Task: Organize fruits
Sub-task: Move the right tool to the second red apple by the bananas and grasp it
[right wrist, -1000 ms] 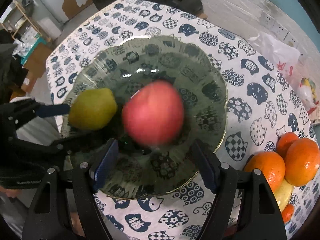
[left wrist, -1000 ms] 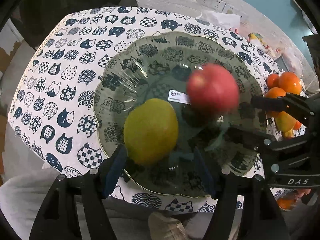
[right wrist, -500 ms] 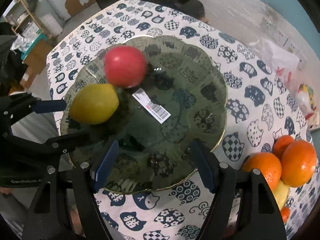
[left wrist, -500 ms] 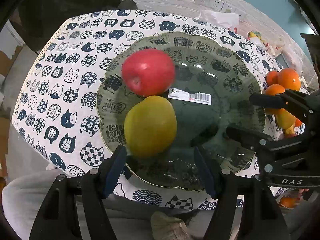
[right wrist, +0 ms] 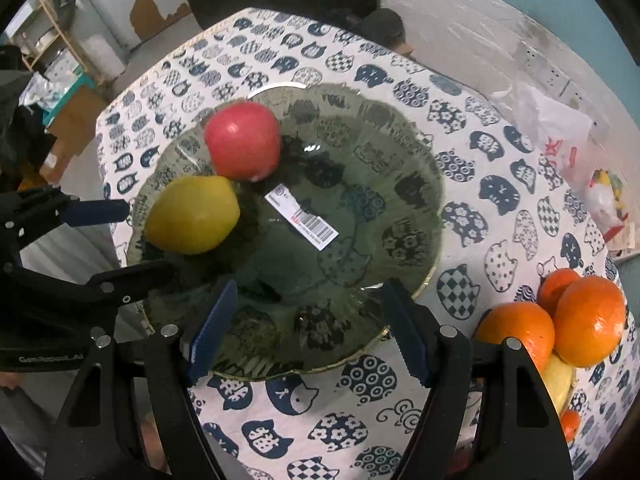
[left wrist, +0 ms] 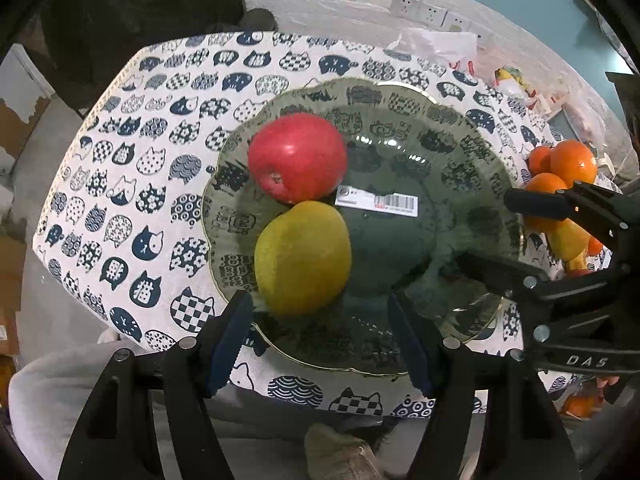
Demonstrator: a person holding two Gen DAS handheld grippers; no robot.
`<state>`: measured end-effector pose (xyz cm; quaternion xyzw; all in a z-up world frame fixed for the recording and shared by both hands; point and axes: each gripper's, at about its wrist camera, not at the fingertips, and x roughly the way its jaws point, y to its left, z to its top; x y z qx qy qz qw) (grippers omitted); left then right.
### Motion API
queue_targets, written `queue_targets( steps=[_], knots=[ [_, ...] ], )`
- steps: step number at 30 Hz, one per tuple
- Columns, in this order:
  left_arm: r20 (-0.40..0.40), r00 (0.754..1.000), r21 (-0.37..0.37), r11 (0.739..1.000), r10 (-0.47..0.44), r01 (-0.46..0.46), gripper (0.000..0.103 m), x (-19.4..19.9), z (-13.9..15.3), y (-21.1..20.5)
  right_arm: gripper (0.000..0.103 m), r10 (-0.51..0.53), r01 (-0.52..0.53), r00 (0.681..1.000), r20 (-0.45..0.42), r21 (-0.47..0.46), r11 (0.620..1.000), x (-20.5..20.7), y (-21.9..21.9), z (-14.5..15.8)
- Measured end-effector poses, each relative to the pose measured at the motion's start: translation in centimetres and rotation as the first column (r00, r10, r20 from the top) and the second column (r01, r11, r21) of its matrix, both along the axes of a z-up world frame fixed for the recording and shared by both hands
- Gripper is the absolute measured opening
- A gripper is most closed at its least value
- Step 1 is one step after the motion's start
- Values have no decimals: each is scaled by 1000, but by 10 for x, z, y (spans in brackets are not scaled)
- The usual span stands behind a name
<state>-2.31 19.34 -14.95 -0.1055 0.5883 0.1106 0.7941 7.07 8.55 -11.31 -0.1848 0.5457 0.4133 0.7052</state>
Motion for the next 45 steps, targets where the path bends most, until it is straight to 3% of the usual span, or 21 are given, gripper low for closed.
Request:
queue_targets(
  steps=[10, 20, 24, 29, 45],
  knots=[
    [129, 990, -4, 998, -64, 65, 77, 12, 41, -36, 77, -144, 140, 989, 44, 75, 987, 16, -53, 48],
    [150, 974, -23, 984, -169, 174, 78, 36, 53, -94, 81, -318, 314, 947, 43, 78, 946, 34, -144, 68],
    [136, 965, -48, 971, -225, 233, 78, 42, 50, -120, 83, -373, 370, 927, 33, 55, 927, 33, -181, 62],
    [106, 947, -20, 952, -303, 306, 78, 47, 44, -149, 83, -396, 396, 918, 11, 9, 918, 26, -209, 44],
    [9, 924, -11, 924, -383, 383, 78, 45, 7, -177, 83, -261, 255, 965, -32, -130, 958, -8, -209, -11]
  ],
)
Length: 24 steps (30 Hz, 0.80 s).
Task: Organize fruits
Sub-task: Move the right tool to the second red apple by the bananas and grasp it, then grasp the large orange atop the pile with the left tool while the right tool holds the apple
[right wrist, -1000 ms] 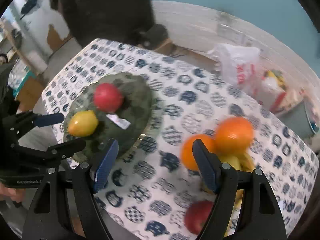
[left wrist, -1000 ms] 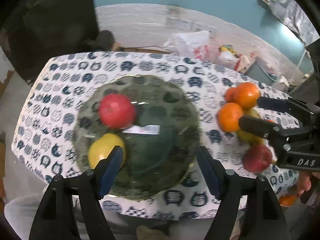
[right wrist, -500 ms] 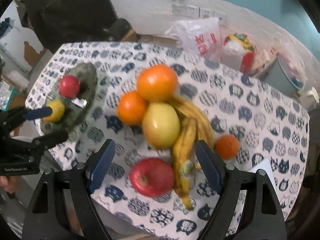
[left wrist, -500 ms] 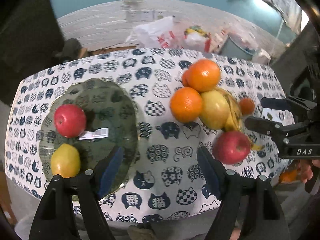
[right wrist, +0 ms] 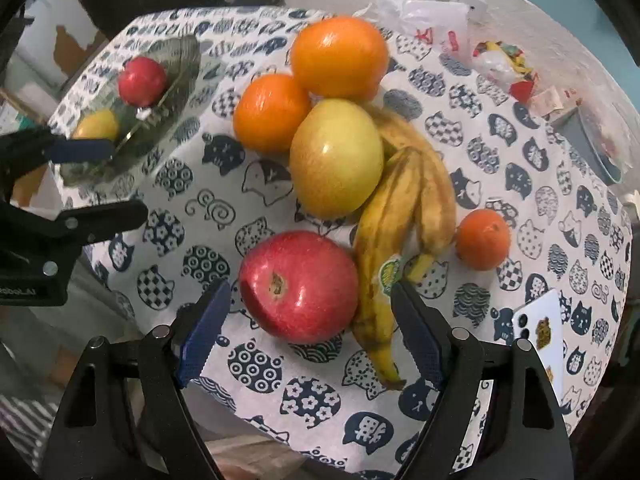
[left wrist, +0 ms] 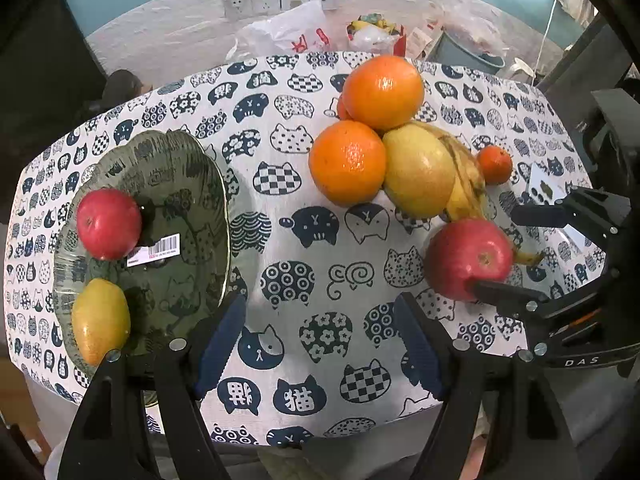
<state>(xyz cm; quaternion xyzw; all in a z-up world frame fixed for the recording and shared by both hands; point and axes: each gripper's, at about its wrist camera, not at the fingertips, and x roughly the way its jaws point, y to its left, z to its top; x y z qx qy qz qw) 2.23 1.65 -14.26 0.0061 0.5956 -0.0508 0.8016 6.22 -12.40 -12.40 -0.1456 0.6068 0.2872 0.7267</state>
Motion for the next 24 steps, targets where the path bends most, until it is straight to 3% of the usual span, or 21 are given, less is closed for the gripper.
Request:
queue_targets(
  steps=[11, 17, 19, 21, 24],
  knots=[
    [-35, 999, -1, 1000, -7, 7, 78, -1, -13, -1, 84, 80, -80, 997, -5, -78, 994, -3, 14, -26],
    [-39, 999, -2, 1000, -15, 15, 78, 2, -14, -4, 85, 139, -133, 989, 48, -112, 985, -9, 21, -31],
    [-40, 999, -4, 1000, -15, 15, 78, 3, -14, -4, 84, 164, -154, 984, 66, -125, 980, -12, 23, -32],
    [-39, 999, -6, 1000, -10, 9, 78, 4, -14, -4, 74, 184, -174, 980, 79, -119, 977, -15, 24, -31],
    [-36, 999, -11, 1000, 0, -1, 78, 6, -13, -2, 74, 185, -176, 980, 78, -108, 978, -16, 24, -29]
  ],
)
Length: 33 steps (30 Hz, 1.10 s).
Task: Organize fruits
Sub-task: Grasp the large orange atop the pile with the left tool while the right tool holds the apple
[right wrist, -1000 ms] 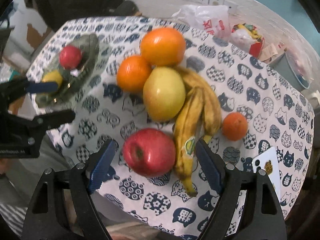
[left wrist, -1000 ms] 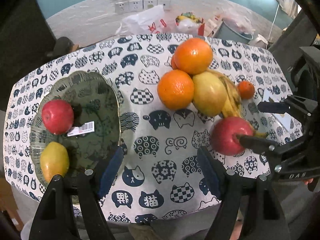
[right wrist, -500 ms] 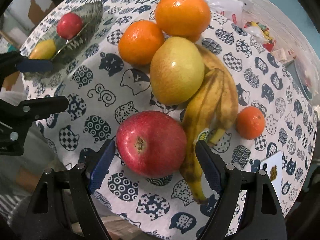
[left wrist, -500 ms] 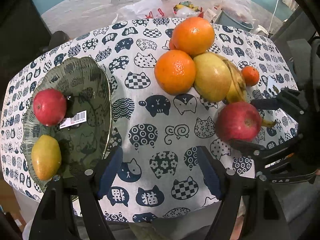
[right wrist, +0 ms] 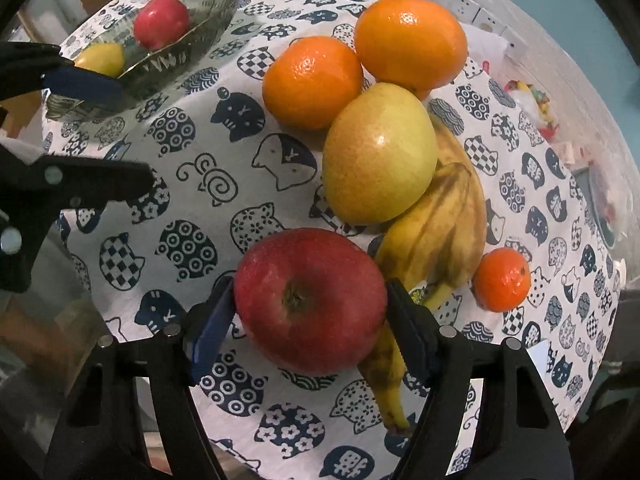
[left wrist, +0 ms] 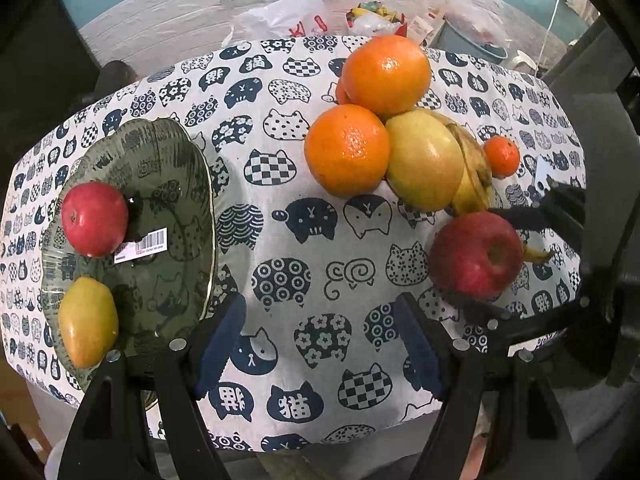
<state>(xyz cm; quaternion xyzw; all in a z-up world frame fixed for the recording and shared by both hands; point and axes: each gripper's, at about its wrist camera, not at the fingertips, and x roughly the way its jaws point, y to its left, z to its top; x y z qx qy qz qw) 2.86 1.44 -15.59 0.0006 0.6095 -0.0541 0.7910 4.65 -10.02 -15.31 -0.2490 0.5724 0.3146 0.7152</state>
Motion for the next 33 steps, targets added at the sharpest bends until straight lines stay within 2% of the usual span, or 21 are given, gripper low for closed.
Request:
queue_targets(
  steps=[6, 11, 17, 24, 33],
  knots=[
    [7, 1000, -10, 1000, 20, -19, 78, 6, 1, 2, 74, -59, 61, 998, -30, 80, 995, 8, -10, 16],
    [17, 999, -33, 998, 50, -49, 78, 16, 5, 4, 74, -138, 138, 990, -9, 153, 979, 23, -27, 45],
    [47, 996, -70, 995, 80, -77, 78, 32, 18, 2, 74, -234, 226, 972, 15, 202, 953, 42, -50, 65],
    [94, 991, -100, 992, 92, -83, 81, 58, 33, -12, 74, -344, 327, 938, 34, 236, 915, 69, -79, 73],
    [114, 991, -85, 994, 73, -64, 81, 95, 33, -37, 74, -447, 429, 894, 9, 267, 863, 104, -106, 65]
  ],
)
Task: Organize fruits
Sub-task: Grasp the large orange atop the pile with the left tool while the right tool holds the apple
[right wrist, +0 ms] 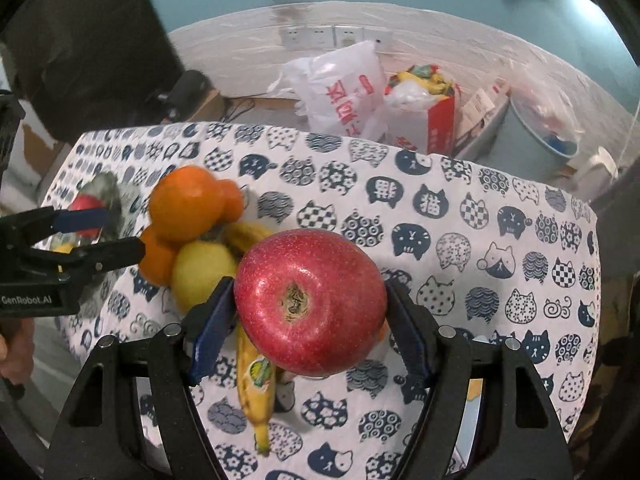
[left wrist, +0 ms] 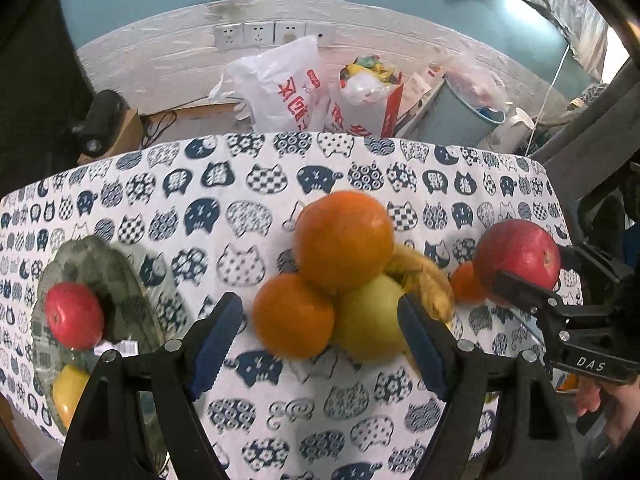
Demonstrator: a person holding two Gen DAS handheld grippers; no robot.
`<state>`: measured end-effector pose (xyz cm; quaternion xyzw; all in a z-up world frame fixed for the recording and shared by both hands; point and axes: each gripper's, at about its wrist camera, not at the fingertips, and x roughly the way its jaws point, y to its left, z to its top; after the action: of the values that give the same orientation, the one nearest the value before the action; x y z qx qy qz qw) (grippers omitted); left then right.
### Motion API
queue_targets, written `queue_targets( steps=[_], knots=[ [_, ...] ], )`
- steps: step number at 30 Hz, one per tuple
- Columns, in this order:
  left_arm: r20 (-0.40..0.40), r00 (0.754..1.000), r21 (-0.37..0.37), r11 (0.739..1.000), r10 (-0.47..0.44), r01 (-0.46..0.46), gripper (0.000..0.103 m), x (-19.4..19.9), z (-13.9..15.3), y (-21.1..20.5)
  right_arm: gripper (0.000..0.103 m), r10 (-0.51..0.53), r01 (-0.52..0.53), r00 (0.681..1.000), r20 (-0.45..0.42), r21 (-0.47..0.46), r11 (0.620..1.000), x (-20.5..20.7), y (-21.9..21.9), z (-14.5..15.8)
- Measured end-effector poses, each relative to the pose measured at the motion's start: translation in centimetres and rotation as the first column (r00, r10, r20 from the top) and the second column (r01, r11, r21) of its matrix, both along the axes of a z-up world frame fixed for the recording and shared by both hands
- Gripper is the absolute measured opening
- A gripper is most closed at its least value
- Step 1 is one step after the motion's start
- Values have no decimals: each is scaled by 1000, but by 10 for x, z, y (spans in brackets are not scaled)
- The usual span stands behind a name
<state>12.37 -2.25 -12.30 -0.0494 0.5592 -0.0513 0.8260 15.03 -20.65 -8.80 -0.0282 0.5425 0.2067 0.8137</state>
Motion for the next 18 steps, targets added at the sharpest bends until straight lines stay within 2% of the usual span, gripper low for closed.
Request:
queue_targets(
  steps=[18],
  knots=[
    [-61, 998, 21, 1000, -12, 13, 81, 50, -33, -23, 74, -59, 60, 997, -44, 41, 997, 31, -22, -24]
  ],
)
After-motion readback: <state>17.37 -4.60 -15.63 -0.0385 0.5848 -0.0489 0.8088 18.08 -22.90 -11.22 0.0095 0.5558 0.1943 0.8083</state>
